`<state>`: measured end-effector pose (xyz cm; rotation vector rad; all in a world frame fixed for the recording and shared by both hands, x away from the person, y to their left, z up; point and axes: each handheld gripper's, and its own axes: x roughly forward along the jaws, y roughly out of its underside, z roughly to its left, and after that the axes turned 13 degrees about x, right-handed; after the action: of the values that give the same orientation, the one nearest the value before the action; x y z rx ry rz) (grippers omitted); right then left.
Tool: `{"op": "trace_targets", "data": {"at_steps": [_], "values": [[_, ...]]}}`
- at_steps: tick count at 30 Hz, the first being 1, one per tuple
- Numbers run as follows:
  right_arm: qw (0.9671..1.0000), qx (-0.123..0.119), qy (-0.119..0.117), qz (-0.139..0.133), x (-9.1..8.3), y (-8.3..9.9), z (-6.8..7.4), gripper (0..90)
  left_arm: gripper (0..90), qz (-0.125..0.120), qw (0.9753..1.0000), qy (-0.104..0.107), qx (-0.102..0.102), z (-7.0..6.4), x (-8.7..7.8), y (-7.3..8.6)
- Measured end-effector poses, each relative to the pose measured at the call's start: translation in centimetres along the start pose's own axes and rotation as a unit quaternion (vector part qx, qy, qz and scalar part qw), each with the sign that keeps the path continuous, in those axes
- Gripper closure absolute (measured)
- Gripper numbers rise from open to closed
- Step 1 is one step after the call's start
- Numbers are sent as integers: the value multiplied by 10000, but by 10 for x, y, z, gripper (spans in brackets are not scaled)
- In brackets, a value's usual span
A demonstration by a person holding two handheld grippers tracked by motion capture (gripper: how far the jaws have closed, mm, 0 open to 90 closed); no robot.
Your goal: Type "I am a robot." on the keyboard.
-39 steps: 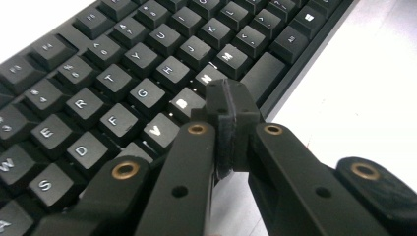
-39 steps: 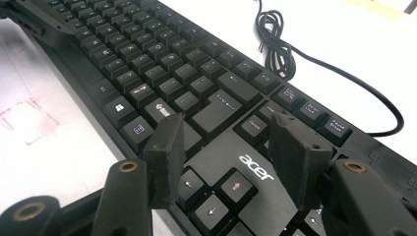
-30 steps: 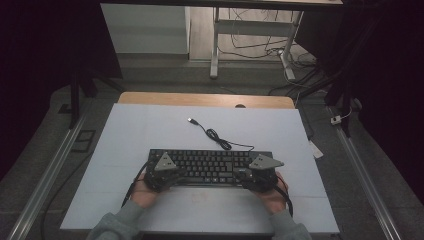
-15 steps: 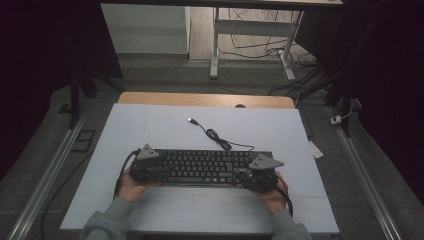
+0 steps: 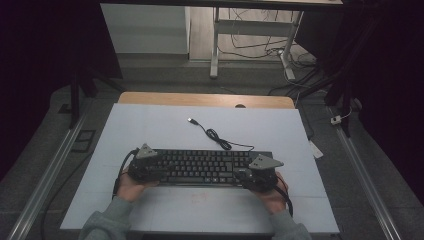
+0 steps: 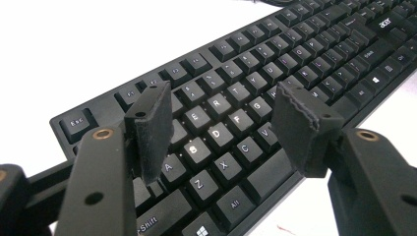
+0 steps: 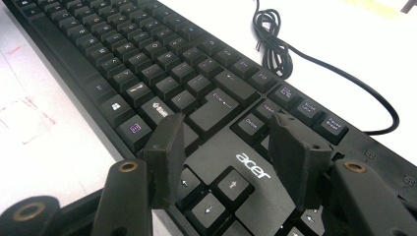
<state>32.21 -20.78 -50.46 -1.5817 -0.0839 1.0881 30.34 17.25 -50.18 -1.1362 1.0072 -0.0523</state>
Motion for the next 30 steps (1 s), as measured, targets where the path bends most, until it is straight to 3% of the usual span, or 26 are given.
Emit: {"op": "trace_targets", "data": {"at_steps": [14, 23, 27, 30], "values": [[10000, -2, -1, 2, 0, 0, 0, 480, 407, 18, 10000, -35, -31, 1, 2, 0], [10000, -14, -7, 25, 1, 0, 1, 479, 434, 28, 10000, -2, 44, 2, 11, -7], [10000, -22, -7, 32, 2, 1, 1, 480, 527, -21, 9999, 55, 102, 3, 14, -10], [10000, -23, -9, 34, 2, 1, 1, 480, 647, -18, 9998, 96, 185, 2, 18, -10]]}}
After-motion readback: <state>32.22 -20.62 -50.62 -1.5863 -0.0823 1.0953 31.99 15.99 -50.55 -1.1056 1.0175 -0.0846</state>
